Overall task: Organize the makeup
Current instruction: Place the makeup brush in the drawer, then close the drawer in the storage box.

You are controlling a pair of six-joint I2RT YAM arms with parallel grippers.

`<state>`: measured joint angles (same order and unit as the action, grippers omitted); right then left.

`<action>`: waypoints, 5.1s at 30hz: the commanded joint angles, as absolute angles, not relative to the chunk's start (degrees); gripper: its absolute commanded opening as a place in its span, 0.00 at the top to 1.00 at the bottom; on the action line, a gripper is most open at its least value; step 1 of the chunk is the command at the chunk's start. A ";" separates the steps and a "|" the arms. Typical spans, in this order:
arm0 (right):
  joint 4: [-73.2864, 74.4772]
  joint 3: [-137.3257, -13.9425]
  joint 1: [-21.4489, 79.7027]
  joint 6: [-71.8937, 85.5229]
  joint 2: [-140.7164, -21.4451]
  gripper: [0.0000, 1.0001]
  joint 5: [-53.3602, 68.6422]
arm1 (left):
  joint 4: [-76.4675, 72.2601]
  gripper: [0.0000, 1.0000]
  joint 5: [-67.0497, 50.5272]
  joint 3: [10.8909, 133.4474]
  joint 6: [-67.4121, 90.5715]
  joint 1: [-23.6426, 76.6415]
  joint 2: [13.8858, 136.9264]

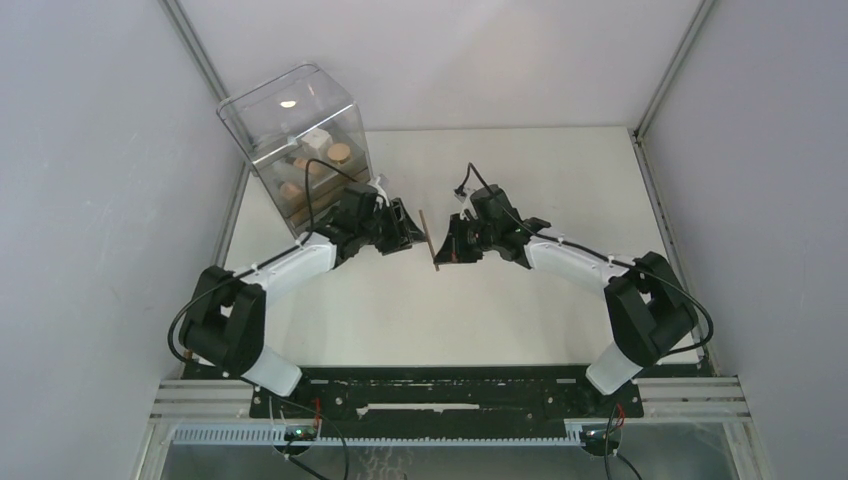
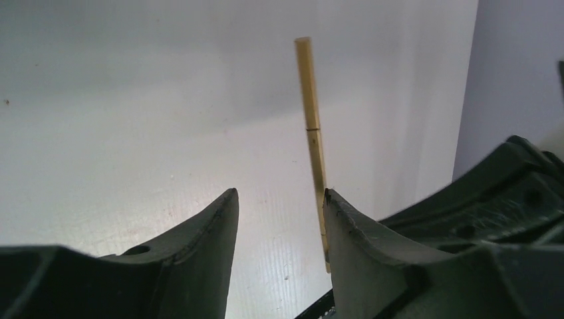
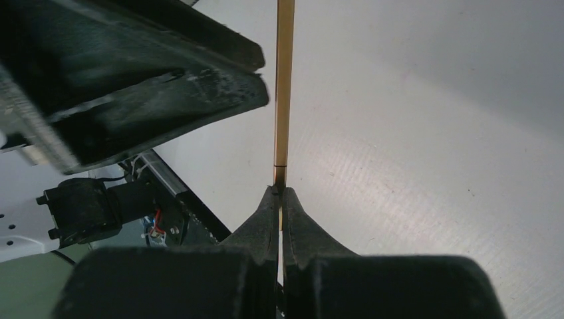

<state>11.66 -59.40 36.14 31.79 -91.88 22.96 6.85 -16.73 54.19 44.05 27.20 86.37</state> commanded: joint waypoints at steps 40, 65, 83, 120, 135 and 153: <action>14.27 -59.50 37.48 31.97 -86.79 0.41 17.52 | 16.69 1.00 -11.88 64.12 31.25 29.25 87.52; 10.86 -53.81 34.63 36.19 -84.92 0.41 16.71 | 38.11 0.81 54.61 83.26 -5.65 28.30 104.42; 10.95 -53.00 34.37 36.15 -84.42 0.41 14.90 | 30.04 0.48 11.02 72.66 13.92 30.76 88.60; 9.82 -48.62 29.31 36.12 -80.51 0.42 15.33 | 25.87 0.98 10.56 77.63 -5.09 21.27 101.49; 10.95 -47.03 29.22 35.90 -78.23 0.43 14.50 | 30.56 0.87 38.68 88.00 -12.61 20.65 118.09; 10.97 -45.53 28.94 36.82 -76.29 0.43 12.57 | 20.11 0.79 39.97 82.86 -12.27 24.45 104.23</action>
<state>12.60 -45.60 29.26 36.36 -78.04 14.13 20.67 42.04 84.09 -14.00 21.61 116.46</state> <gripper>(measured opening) 0.574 0.202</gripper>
